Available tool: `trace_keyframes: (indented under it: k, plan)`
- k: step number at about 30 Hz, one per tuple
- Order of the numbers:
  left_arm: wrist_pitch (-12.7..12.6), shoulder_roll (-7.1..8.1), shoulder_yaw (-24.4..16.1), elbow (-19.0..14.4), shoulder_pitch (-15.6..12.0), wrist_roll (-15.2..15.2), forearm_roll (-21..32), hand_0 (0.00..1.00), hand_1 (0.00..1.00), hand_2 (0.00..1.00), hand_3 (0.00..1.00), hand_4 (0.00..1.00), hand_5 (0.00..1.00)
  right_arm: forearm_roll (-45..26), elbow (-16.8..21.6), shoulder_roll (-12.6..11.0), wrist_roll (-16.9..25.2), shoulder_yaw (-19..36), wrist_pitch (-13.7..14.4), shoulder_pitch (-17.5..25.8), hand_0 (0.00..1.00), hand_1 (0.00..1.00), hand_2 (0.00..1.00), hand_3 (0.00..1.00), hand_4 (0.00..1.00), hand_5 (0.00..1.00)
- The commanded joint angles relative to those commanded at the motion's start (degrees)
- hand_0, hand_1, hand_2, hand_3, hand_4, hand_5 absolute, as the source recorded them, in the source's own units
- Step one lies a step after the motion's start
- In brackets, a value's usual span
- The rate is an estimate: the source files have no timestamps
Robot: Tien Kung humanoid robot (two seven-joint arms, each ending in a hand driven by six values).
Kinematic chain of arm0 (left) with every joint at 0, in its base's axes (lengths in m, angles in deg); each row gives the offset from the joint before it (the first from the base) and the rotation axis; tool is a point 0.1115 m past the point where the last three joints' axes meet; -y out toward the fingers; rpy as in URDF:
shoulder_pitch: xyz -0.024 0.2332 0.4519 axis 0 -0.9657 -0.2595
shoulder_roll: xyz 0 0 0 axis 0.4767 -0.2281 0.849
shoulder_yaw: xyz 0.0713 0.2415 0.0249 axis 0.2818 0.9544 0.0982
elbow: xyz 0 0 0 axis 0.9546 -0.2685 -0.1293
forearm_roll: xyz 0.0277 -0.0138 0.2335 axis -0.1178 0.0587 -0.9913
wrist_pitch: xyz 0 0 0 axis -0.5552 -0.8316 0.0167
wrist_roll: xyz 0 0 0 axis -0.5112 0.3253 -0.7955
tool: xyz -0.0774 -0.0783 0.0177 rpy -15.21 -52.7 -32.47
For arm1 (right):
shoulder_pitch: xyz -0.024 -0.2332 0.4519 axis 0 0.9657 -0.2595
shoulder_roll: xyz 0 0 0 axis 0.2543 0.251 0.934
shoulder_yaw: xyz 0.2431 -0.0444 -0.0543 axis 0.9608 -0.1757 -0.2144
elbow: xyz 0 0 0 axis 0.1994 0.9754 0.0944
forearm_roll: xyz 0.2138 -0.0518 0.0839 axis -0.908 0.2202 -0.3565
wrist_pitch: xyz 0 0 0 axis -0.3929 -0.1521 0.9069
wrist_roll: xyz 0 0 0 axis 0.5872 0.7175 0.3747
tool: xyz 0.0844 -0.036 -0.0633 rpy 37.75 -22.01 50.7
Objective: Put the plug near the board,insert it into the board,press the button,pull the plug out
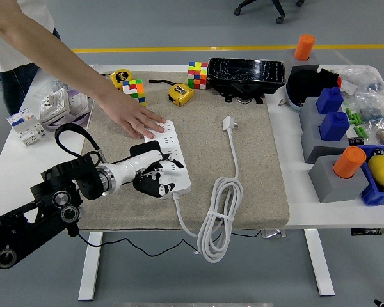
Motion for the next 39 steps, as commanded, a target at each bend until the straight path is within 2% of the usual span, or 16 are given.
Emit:
trace_keyframes:
  k: [1, 4, 6, 7, 8, 12, 13, 24, 25, 28, 30, 31, 36, 37, 39]
  plan:
    - [-1.66, -0.03, 0.15, 0.43, -0.03, 1.90, 0.36, 0.213, 0.146, 0.279, 0.594, 0.765, 0.067, -0.03, 0.01, 0.03, 0.02, 0.01, 0.02, -0.02, 0.671, 0.675, 0.668, 0.564, 0.917, 0.515]
    - [-6.82, -0.06, 0.97, 1.79, -0.13, 7.09, 2.55, 0.213, 0.146, 0.279, 0.594, 0.765, 0.067, -0.05, 0.07, 0.05, 0.04, -0.03, 0.01, -0.09, 0.671, 0.675, 0.668, 0.564, 0.917, 0.515]
    - [-9.07, -0.07, 1.28, 2.22, -0.21, 9.04, 3.10, 0.213, 0.146, 0.279, 0.594, 0.765, 0.067, -0.07, 0.06, 0.04, 0.05, -0.04, 0.02, -0.08, 0.671, 0.675, 0.668, 0.564, 0.917, 0.515]
    - [-9.79, -0.08, 1.36, 2.34, -0.26, 9.61, 3.21, 0.231, 0.169, 0.330, 0.564, 0.783, 0.135, -0.06, 0.05, 0.04, 0.04, -0.06, 0.01, -0.07, 0.671, 0.675, 0.668, 0.564, 0.918, 0.515]
    - [-10.40, -0.11, 1.36, 2.46, -0.32, 10.14, 3.36, 0.231, 0.169, 0.330, 0.564, 0.783, 0.135, -0.07, 0.01, 0.05, 0.04, -0.07, 0.01, -0.04, 0.671, 0.675, 0.668, 0.564, 0.918, 0.515]
    - [-11.00, -0.18, 1.06, 2.54, -0.50, 10.47, 3.25, 0.231, 0.169, 0.330, 0.564, 0.783, 0.135, -0.05, -0.01, 0.03, 0.03, -0.11, 0.00, 0.02, 0.671, 0.675, 0.668, 0.564, 0.918, 0.515]
    - [-10.99, -0.17, 1.00, 2.53, -0.53, 10.43, 3.24, 0.228, 0.188, 0.349, 0.566, 0.778, 0.163, -0.04, 0.01, 0.02, 0.03, -0.10, 0.00, 0.03, 0.670, 0.675, 0.668, 0.563, 0.918, 0.514]
    - [-10.06, -0.02, 0.62, 2.24, -0.67, 8.91, 2.26, 0.229, 0.194, 0.351, 0.566, 0.775, 0.168, 0.04, 0.01, -0.01, 0.02, 0.07, -0.02, 0.06, 0.671, 0.675, 0.668, 0.563, 0.917, 0.515]
    - [-9.51, 0.01, 0.46, 2.07, -0.71, 7.99, 1.80, 0.217, 0.170, 0.308, 0.582, 0.772, 0.163, 0.05, 0.03, -0.04, 0.02, 0.07, -0.01, 0.03, 0.671, 0.675, 0.668, 0.564, 0.917, 0.514]
    - [-7.72, 0.13, -0.09, 1.36, -0.88, 5.29, 0.26, 0.217, 0.170, 0.308, 0.582, 0.772, 0.163, 0.04, 0.05, -0.09, 0.03, -0.01, -0.01, -0.06, 0.671, 0.675, 0.668, 0.564, 0.917, 0.514]
    - [-5.10, 0.31, -0.72, 0.33, -1.04, 1.91, -1.50, 0.217, 0.170, 0.308, 0.582, 0.772, 0.163, 0.02, 0.03, -0.17, 0.01, -0.15, -0.02, -0.13, 0.671, 0.675, 0.668, 0.564, 0.917, 0.514]
    - [-4.35, 0.40, -0.88, -0.02, -1.09, 0.71, -1.89, 0.161, 0.069, 0.189, 0.629, 0.780, 0.151, 0.01, 0.03, -0.20, 0.01, -0.20, -0.02, -0.15, 0.671, 0.675, 0.668, 0.563, 0.917, 0.514]
    - [1.58, 0.96, -1.97, -2.46, -1.37, -7.67, -4.16, 0.161, 0.069, 0.189, 0.629, 0.780, 0.151, 0.00, 0.05, -0.45, -0.01, -0.44, -0.03, -0.20, 0.671, 0.675, 0.668, 0.563, 0.917, 0.514]
    - [2.47, 1.04, -2.10, -2.78, -1.41, -9.11, -4.23, 0.127, 0.051, 0.158, 0.722, 0.755, 0.078, 0.00, 0.06, -0.47, -0.01, -0.46, -0.03, -0.20, 0.671, 0.675, 0.668, 0.563, 0.917, 0.514]
    - [4.35, 1.34, -2.42, -3.68, -1.49, -11.81, -3.92, 0.127, 0.051, 0.158, 0.722, 0.755, 0.078, -0.02, 0.09, -0.54, 0.00, -0.52, -0.02, -0.30, 0.671, 0.675, 0.668, 0.563, 0.917, 0.514]
